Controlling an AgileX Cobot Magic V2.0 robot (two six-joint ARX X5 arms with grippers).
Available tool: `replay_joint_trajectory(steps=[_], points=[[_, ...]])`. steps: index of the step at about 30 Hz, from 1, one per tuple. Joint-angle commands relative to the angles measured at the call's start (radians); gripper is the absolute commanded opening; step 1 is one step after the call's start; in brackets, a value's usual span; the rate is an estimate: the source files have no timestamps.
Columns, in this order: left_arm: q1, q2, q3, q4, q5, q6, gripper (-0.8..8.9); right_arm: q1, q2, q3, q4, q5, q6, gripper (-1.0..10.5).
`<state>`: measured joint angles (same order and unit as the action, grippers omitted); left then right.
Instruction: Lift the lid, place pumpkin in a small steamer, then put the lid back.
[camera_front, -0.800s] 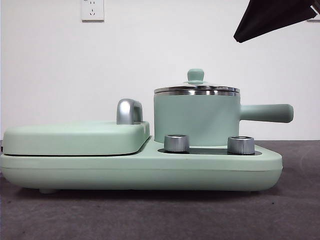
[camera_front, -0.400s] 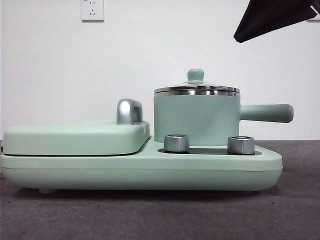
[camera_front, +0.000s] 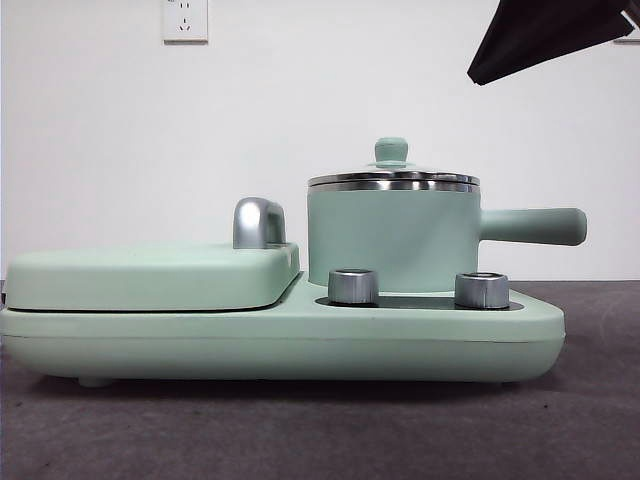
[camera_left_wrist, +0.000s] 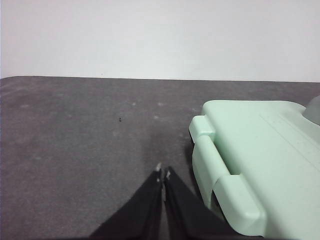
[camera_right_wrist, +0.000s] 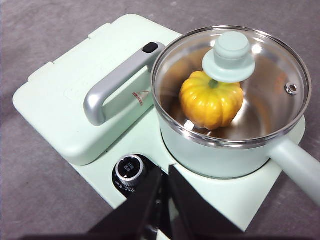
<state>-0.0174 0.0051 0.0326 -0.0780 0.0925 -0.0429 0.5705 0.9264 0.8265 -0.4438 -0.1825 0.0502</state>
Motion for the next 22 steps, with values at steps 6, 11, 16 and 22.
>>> replay_joint_trajectory(steps=[6,11,16,22], points=[[0.000,-0.002,-0.020,0.012,0.001,0.001,0.07,0.010,0.005,0.006,0.010,-0.001,-0.003,0.2],[0.000,-0.002,-0.020,0.012,0.001,0.001,0.07,0.010,0.005,0.006,0.010,-0.001,-0.003,0.2],[0.000,-0.002,-0.020,0.012,0.001,0.001,0.07,-0.010,-0.045,-0.002,-0.003,0.029,-0.114,0.2],[0.000,-0.002,-0.020,0.012,0.001,0.001,0.07,-0.100,-0.182,-0.109,0.066,0.029,-0.145,0.2]])
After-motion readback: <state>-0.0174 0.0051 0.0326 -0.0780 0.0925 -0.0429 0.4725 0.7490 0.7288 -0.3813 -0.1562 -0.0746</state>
